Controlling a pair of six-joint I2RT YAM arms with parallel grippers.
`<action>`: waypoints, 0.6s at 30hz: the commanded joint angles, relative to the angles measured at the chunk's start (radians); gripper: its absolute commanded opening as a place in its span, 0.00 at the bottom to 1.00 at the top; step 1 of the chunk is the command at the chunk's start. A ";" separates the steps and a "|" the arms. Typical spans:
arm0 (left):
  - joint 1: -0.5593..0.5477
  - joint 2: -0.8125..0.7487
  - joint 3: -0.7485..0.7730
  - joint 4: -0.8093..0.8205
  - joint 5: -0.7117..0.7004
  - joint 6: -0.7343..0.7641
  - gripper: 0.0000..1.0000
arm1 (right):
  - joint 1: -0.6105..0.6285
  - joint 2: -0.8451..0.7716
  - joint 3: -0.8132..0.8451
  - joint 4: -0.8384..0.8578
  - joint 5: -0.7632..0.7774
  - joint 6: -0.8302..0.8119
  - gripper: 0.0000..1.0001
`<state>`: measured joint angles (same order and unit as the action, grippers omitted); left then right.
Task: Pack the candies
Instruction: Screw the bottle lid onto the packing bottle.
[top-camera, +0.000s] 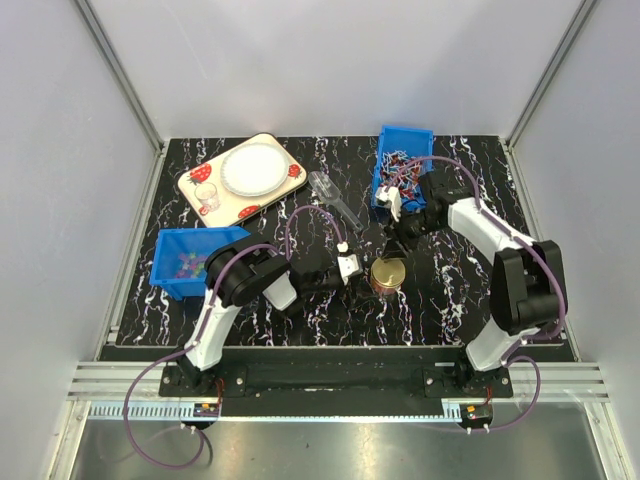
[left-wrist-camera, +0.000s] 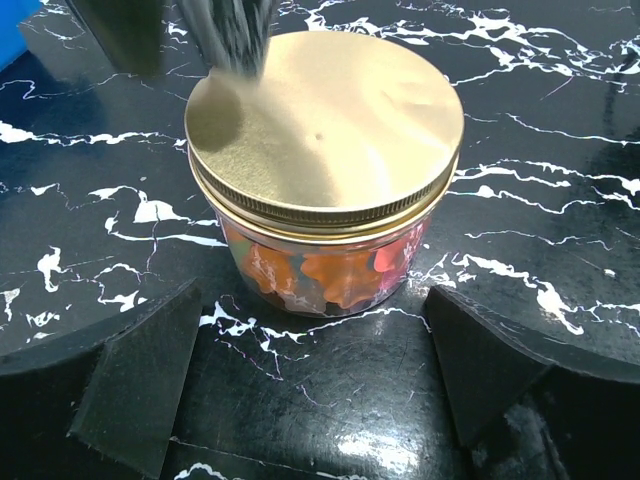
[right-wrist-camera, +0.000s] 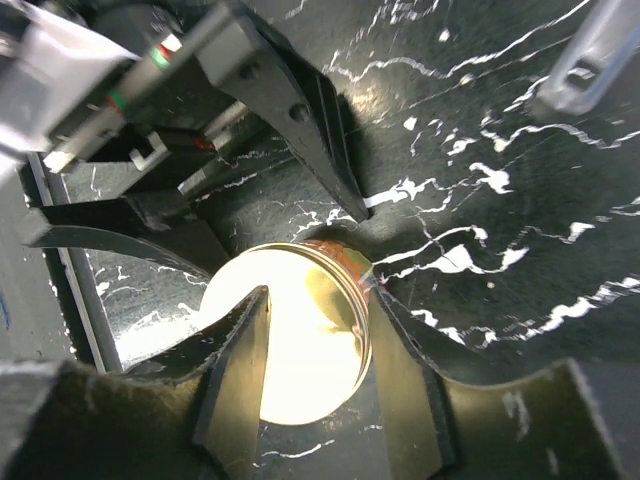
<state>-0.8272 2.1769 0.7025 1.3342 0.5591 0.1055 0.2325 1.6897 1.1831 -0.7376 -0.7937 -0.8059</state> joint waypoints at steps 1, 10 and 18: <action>-0.003 0.012 0.008 0.105 0.027 0.013 0.99 | -0.028 -0.096 -0.005 0.007 0.017 0.036 0.51; 0.003 -0.065 0.009 -0.092 0.016 0.117 0.99 | -0.130 -0.249 -0.065 -0.012 0.166 0.062 0.52; 0.011 0.021 0.112 -0.041 0.100 0.031 0.99 | -0.131 -0.265 -0.213 0.070 0.353 0.111 0.52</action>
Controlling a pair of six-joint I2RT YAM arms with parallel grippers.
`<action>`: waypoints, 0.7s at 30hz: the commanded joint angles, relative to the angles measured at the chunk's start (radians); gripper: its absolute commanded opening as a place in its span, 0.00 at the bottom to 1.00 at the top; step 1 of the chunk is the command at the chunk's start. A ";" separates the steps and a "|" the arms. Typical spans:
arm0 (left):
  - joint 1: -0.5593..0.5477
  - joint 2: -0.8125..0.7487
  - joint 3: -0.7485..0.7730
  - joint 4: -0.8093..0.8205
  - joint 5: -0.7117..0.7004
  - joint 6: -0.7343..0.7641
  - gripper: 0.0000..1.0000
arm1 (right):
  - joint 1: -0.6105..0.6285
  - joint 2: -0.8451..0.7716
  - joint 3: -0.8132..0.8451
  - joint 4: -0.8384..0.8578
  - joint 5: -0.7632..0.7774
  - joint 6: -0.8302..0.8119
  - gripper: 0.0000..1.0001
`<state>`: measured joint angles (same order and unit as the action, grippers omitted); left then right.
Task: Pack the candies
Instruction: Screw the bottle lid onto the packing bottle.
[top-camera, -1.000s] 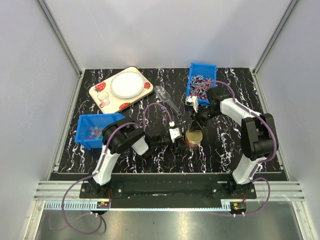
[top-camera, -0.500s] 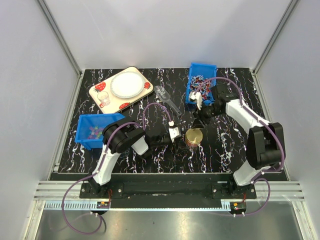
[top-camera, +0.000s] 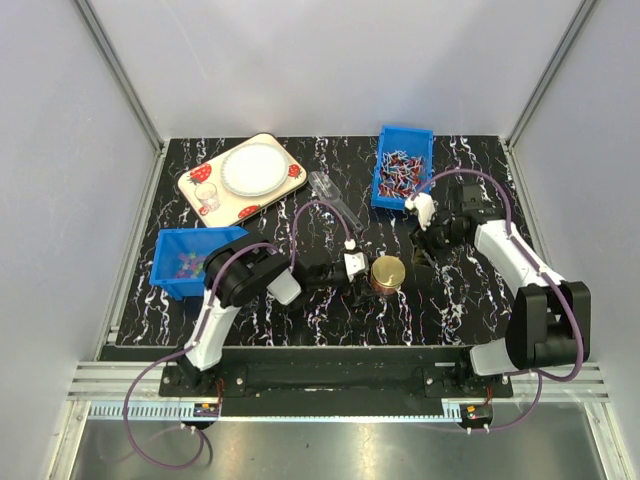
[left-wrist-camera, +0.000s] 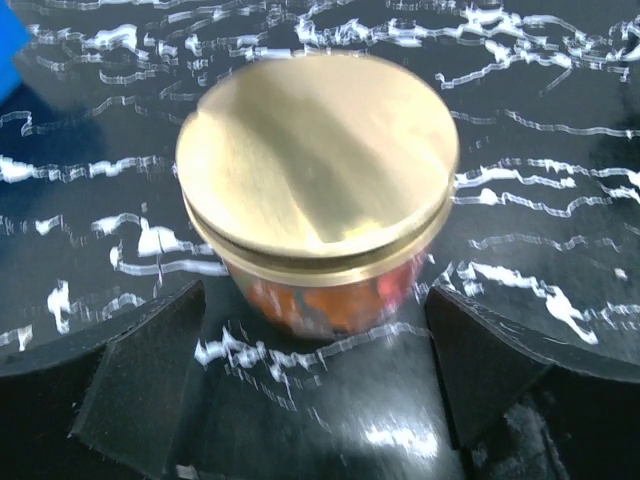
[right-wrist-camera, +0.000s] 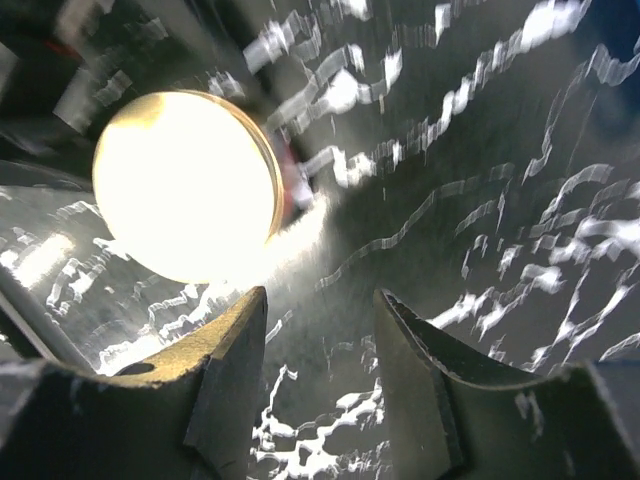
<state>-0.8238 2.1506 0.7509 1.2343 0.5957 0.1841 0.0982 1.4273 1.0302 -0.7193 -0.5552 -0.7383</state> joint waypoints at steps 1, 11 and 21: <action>0.008 0.057 0.073 0.073 0.073 -0.070 0.99 | 0.003 0.002 -0.073 0.069 0.118 0.043 0.52; 0.006 0.141 0.122 0.185 0.122 -0.149 0.99 | 0.005 0.097 -0.102 0.142 0.087 0.097 0.50; 0.005 0.178 0.153 0.202 0.144 -0.181 0.99 | 0.066 0.147 -0.101 0.198 0.041 0.158 0.50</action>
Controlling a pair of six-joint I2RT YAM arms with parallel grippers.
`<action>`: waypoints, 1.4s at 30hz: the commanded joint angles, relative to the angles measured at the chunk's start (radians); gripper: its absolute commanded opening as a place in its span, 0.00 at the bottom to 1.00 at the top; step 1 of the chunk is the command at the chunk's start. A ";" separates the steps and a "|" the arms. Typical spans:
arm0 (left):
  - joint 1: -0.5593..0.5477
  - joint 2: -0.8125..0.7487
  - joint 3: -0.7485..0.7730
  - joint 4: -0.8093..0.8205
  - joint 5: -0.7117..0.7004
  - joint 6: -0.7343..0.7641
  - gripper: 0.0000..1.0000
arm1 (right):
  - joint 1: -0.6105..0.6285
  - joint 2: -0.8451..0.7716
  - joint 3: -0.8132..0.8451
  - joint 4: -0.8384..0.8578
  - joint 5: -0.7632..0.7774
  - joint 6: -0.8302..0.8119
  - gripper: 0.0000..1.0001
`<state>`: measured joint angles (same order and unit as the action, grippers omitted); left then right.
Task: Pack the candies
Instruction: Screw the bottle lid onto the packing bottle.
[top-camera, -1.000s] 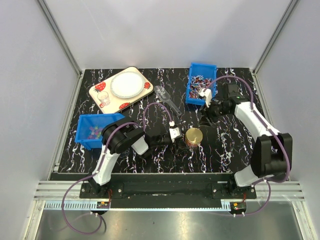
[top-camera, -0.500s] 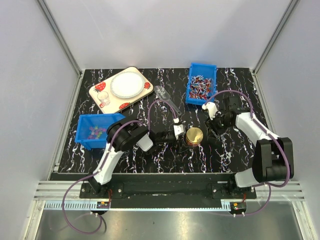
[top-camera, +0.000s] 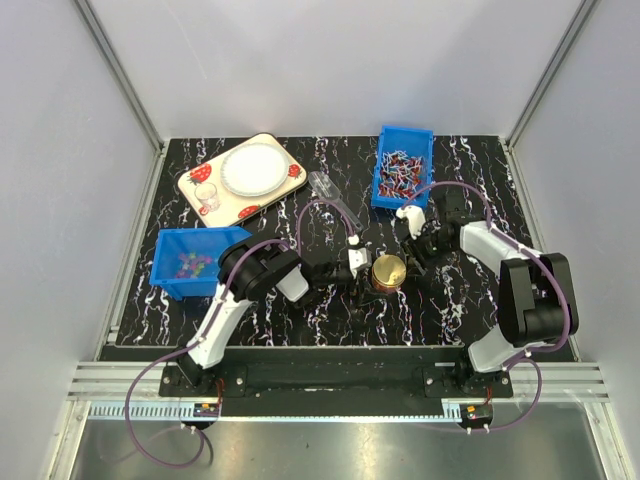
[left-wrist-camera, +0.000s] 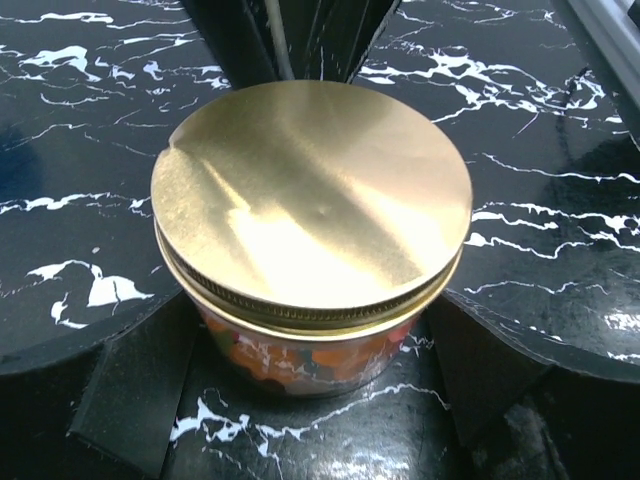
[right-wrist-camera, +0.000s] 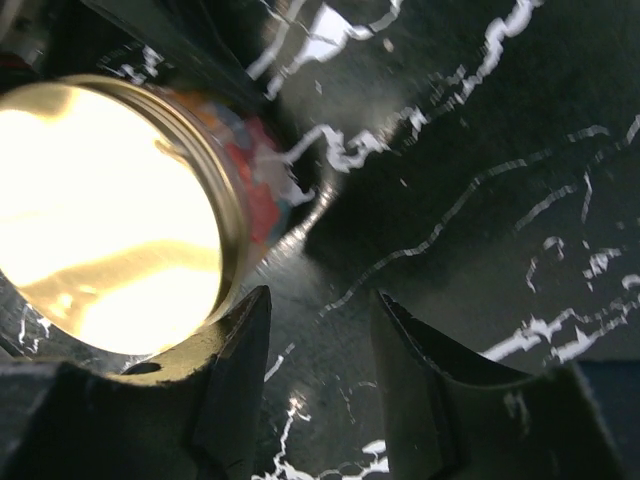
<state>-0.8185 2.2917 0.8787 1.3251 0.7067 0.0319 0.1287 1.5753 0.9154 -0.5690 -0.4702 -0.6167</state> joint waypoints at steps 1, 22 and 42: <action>-0.002 0.038 0.025 0.112 0.036 -0.029 0.99 | 0.038 0.000 0.014 0.047 -0.045 0.037 0.50; -0.007 0.041 0.003 0.100 0.040 0.060 0.78 | 0.015 -0.077 0.180 -0.075 -0.074 -0.048 0.53; -0.010 0.057 0.008 0.112 0.048 0.057 0.77 | 0.054 0.203 0.373 -0.206 -0.426 -0.066 0.51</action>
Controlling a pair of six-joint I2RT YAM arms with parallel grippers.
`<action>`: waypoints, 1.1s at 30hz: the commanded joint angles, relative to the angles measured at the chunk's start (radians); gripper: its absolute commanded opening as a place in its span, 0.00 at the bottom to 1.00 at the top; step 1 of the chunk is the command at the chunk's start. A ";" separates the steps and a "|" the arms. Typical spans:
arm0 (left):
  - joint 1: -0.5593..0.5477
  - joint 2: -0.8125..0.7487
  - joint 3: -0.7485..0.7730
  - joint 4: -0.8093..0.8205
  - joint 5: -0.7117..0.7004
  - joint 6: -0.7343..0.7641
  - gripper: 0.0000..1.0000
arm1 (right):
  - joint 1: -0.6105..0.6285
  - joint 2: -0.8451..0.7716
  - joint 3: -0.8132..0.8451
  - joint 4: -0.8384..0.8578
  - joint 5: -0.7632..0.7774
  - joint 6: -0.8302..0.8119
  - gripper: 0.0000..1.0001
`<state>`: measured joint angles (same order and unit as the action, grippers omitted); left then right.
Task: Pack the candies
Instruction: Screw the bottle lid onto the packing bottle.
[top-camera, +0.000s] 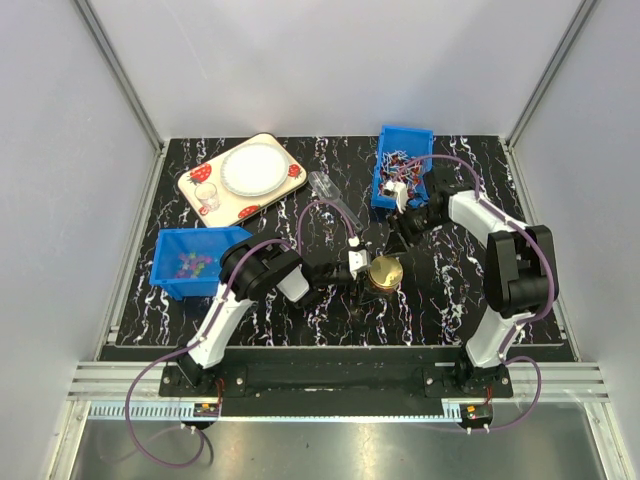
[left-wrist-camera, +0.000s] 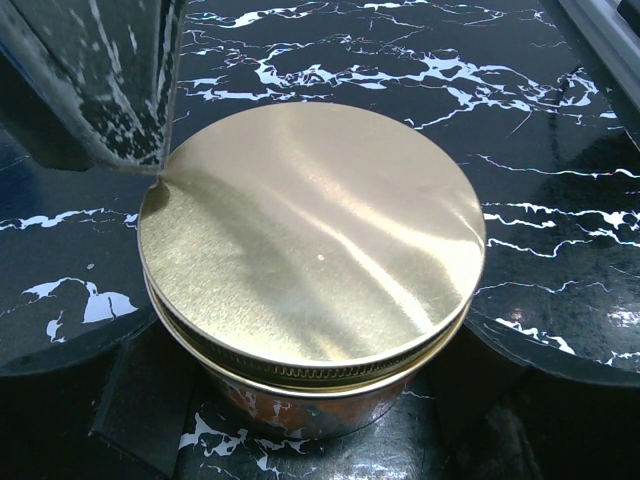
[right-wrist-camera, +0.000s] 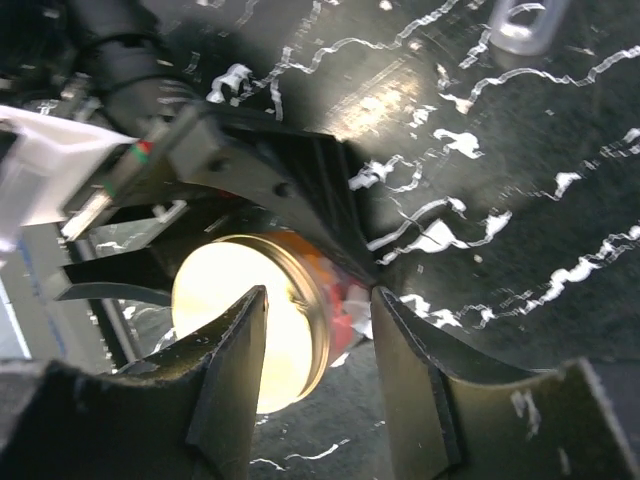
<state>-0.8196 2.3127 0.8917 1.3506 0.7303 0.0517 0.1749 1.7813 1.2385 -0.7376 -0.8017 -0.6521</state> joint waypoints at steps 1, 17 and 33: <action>-0.010 0.036 -0.005 0.087 0.027 0.034 0.77 | 0.006 0.001 0.052 -0.043 -0.102 -0.035 0.51; -0.003 0.039 0.004 0.085 0.035 -0.006 0.75 | 0.020 -0.008 -0.008 -0.049 -0.027 -0.083 0.36; 0.010 0.042 0.027 0.047 0.012 -0.032 0.70 | 0.009 -0.158 -0.155 -0.086 0.090 -0.118 0.33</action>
<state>-0.8207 2.3257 0.9043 1.3598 0.7673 0.0261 0.1848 1.6741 1.1160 -0.7601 -0.7597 -0.7528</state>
